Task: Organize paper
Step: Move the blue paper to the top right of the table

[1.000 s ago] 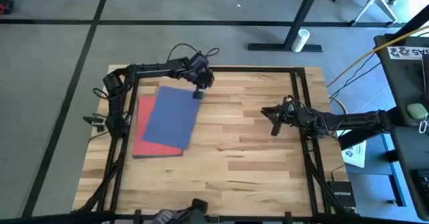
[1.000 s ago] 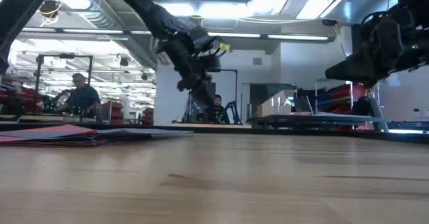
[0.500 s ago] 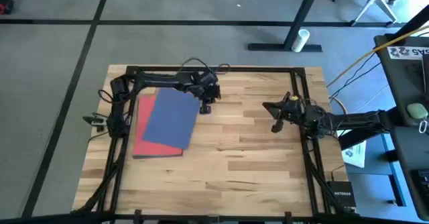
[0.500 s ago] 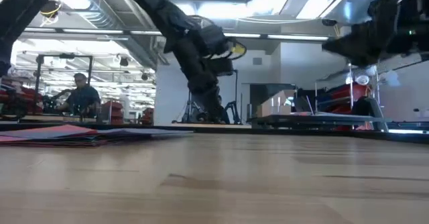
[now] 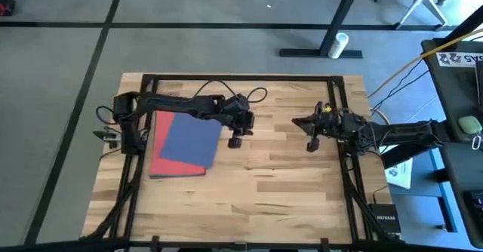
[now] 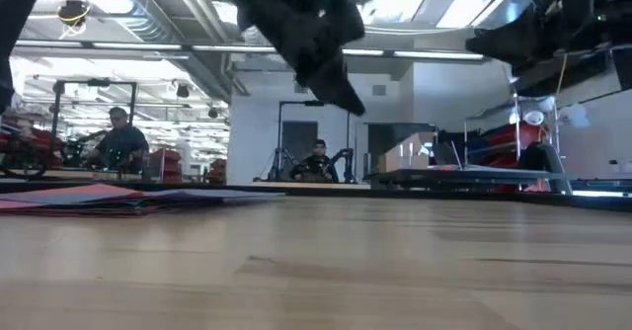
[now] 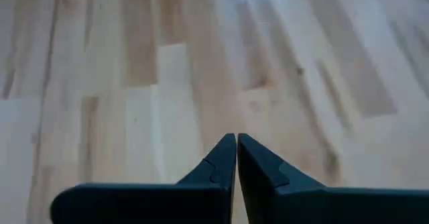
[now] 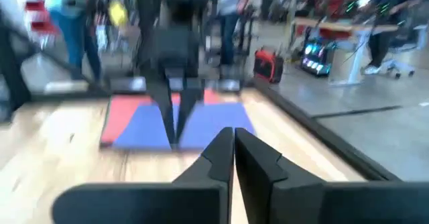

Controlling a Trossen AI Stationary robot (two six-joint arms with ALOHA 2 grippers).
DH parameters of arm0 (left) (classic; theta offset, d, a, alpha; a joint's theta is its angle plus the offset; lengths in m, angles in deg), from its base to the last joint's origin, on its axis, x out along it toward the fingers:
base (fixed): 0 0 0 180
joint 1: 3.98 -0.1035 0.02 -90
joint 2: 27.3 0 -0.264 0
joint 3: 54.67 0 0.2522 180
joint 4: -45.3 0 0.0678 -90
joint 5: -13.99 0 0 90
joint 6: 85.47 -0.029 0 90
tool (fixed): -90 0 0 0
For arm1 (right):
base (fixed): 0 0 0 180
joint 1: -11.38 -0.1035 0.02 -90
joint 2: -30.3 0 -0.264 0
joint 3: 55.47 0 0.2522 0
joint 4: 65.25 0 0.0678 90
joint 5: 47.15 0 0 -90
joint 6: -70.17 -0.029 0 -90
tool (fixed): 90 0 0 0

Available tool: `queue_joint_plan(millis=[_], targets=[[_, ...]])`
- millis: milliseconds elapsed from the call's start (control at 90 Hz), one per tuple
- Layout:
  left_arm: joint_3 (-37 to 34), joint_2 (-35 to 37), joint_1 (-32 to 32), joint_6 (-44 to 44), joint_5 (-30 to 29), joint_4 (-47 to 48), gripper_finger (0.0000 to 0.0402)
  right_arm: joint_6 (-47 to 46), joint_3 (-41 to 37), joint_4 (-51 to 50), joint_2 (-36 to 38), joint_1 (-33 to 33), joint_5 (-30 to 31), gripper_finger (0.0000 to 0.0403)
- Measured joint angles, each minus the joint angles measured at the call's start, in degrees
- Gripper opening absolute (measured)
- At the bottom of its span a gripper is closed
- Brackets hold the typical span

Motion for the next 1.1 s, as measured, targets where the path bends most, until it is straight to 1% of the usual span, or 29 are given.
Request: queue_joint_plan(millis=[67, 222, 300, 356, 467, 567, 667, 756, 922, 1000, 1100], targets=[[-1.61, 1.39, 1.15, 1.91, -2.28, 2.09, 0.0000, 0.03, 2.35, -1.98, -3.88, 0.00, -0.96, 0.0001], [-6.40, 3.77, 4.30, 5.91, -10.56, 11.61, 0.0000, 0.03, 7.17, -7.15, -12.93, 0.00, -3.18, 0.0000], [-9.23, 3.75, 6.36, 9.09, -12.41, 15.02, 0.0000, 0.05, 9.34, -8.89, -17.45, -0.03, -3.51, 0.0000], [-11.85, 3.66, 7.98, 10.96, -12.90, 15.45, 0.0000, -0.02, 10.86, -10.31, -20.45, -0.04, -3.49, 0.0000], [-16.49, 3.60, 10.57, 14.70, -14.46, 11.25, 0.0000, -0.03, 13.78, -13.03, -26.01, -0.06, -3.49, 0.0000], [-18.82, 3.57, 11.60, 17.66, -16.42, 9.42, 0.0000, -0.08, 16.05, -13.35, -29.94, -0.04, -3.49, 0.0000], [-19.16, 3.59, 12.27, 18.72, -20.12, 10.93, 0.0000, -0.01, 17.95, -13.29, -32.47, -0.07, -3.49, 0.0000], [-18.23, 3.66, 12.73, 17.71, -21.82, 13.75, 0.0000, 0.16, 19.23, -13.43, -33.39, -0.06, -3.49, 0.0000], [-15.78, 3.75, 13.00, 16.08, -22.92, 19.43, 0.0000, 0.25, 20.55, -14.29, -33.47, -0.06, -3.49, 0.0000], [-14.34, 3.79, 13.35, 15.69, -22.99, 20.59, 0.0000, 0.25, 20.57, -14.42, -33.47, -0.04, -3.49, 0.0000], [-14.17, 3.79, 13.45, 15.03, -22.97, 21.17, 0.0000, 0.07, 20.59, -15.56, -33.47, -0.07, -3.49, 0.0000]])
